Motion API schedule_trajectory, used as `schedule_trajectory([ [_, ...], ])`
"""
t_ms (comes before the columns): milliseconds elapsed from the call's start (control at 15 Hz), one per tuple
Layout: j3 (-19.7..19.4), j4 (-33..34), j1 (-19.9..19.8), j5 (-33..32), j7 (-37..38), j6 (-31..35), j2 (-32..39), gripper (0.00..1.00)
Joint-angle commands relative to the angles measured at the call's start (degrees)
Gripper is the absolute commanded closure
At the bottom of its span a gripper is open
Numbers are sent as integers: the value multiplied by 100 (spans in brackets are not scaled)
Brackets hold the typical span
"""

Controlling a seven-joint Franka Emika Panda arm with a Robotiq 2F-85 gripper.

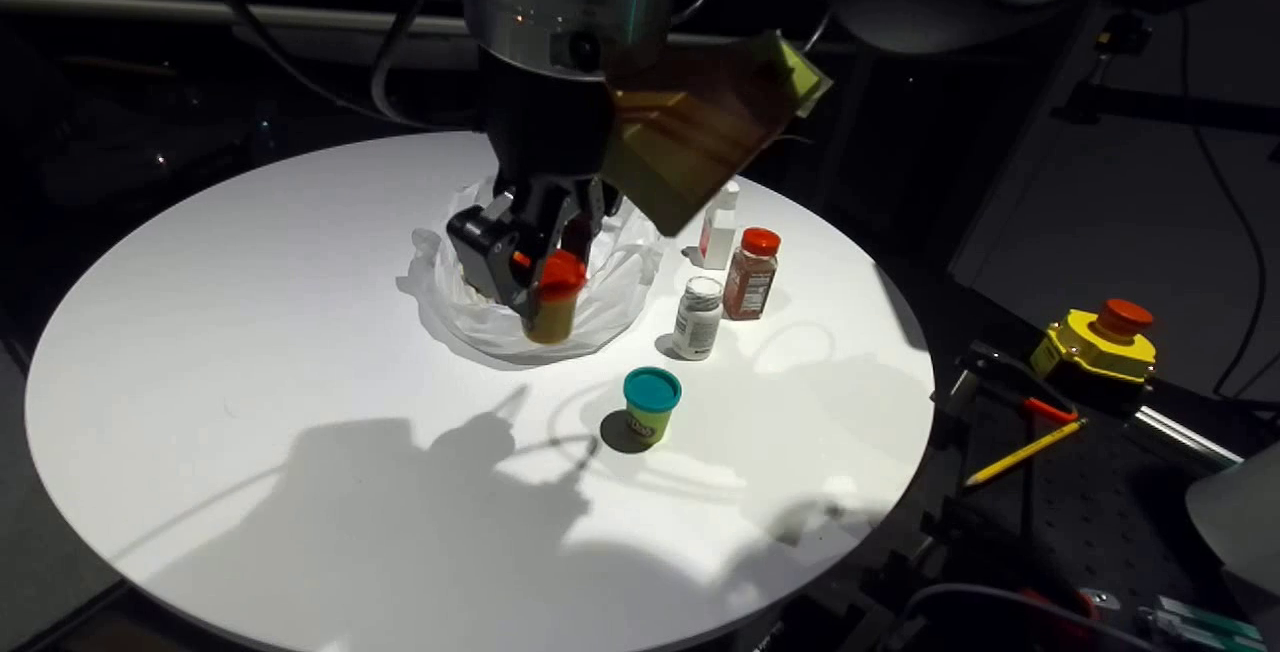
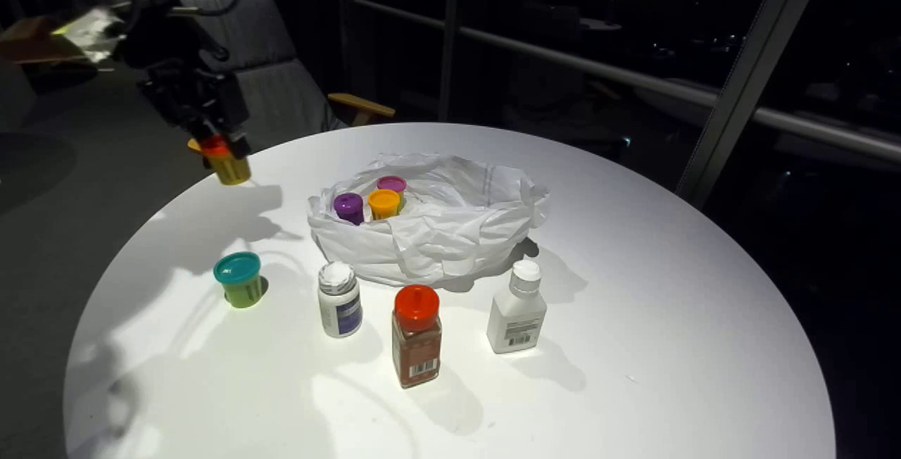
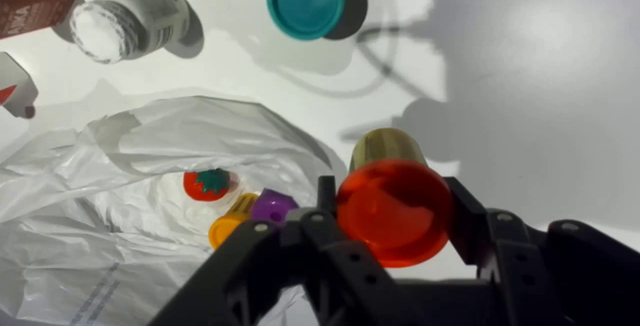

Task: Remove the contents in the plastic bag and put them on the table.

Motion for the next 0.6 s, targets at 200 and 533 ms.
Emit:
schedule_trajectory([
  [200,857,-52,-44,-405,676,184,183,71],
  [533,632,413,66,-865,897,112,887,71],
])
